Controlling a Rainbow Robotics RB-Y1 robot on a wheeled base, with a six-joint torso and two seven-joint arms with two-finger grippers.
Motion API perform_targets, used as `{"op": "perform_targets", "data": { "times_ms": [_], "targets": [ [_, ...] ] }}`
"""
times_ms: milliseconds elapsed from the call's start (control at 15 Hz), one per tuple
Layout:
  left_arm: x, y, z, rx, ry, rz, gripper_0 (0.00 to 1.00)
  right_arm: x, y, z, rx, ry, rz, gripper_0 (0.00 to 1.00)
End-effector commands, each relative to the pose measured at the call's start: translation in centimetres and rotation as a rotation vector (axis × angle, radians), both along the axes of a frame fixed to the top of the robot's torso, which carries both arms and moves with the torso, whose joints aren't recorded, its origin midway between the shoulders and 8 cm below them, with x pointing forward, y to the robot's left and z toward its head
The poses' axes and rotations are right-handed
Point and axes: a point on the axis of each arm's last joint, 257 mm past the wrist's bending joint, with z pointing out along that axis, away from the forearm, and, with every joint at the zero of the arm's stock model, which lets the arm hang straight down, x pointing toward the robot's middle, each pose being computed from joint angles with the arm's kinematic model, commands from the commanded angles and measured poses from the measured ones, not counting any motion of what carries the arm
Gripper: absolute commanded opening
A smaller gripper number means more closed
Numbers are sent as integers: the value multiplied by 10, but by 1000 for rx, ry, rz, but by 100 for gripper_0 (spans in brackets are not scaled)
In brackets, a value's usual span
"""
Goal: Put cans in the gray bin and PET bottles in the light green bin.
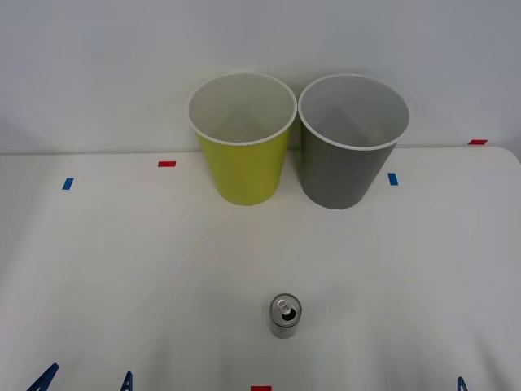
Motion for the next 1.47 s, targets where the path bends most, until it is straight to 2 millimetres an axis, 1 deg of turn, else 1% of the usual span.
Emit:
{"op": "perform_targets", "data": {
  "times_ms": [67, 1467],
  "targets": [
    [0, 0, 0, 0, 0, 0, 100, 0, 0, 0, 0, 0, 0, 100],
    [0, 0, 0, 0, 0, 0, 100, 0, 0, 0, 0, 0, 0, 100]
  ]
}}
